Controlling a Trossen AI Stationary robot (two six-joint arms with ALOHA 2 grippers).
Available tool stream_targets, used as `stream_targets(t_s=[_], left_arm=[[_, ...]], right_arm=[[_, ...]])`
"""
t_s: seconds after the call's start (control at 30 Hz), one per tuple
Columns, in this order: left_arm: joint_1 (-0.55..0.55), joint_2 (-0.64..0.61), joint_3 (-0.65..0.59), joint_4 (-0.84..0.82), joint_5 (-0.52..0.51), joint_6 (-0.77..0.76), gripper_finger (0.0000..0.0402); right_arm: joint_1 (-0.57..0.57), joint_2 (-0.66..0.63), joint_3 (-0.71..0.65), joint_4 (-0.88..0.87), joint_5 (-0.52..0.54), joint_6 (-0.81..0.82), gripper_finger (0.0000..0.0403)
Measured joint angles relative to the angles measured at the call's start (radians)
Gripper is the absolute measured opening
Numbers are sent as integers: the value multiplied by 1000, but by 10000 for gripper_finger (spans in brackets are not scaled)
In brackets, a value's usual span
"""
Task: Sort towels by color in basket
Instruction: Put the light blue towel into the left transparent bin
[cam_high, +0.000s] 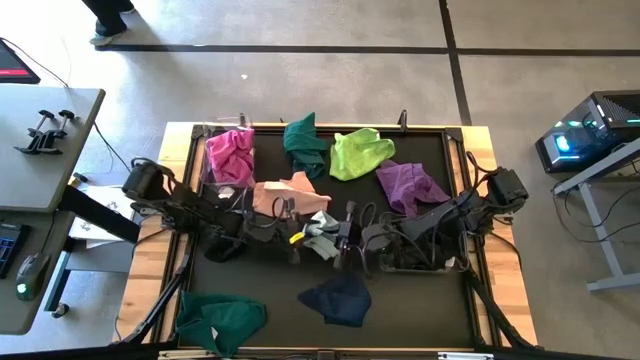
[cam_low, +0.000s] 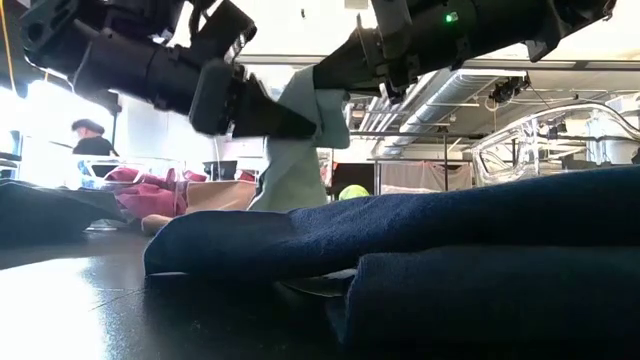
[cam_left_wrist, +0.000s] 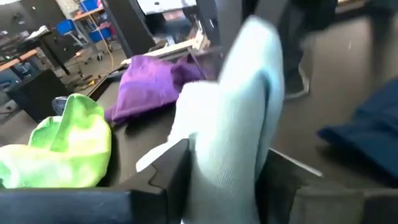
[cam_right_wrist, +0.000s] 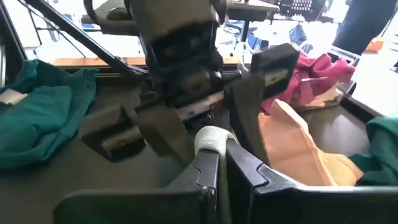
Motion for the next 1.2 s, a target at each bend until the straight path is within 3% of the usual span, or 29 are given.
stream_targets(t_s=[0.13, 0.23, 0.4, 0.6, 0.7, 0.8, 0.9, 1.0, 1.2], left_arm=[[0, 10, 0, -2, -13, 20, 66], [-15, -13, 0, -5, -93, 44, 15], [-90, -156, 54, -92, -225, 236, 20], [-127, -396, 198, -404, -502, 594, 6], [-84, -496, 253, -501, -563, 808, 5], [3, -596, 273, -570, -574, 945, 6], [143, -695, 275, -639, -579, 951, 6], [329, -779, 275, -788, -531, 822, 6], [755, -850, 275, -1131, -309, 446, 6]], right_arm=[[2, -14, 0, 19, 0, 2, 29], [25, -77, 0, -11, 1, 0, 67], [108, -203, 2, -135, -8, -135, 115], [189, -229, 2, -136, 20, -228, 121], [203, -213, 2, -145, 56, -207, 121], [218, -198, 2, -150, 82, -196, 121], [228, -185, 1, -155, 83, -196, 122], [233, -177, 1, -153, 86, -196, 122], [232, -175, 1, -166, 87, -182, 122]])
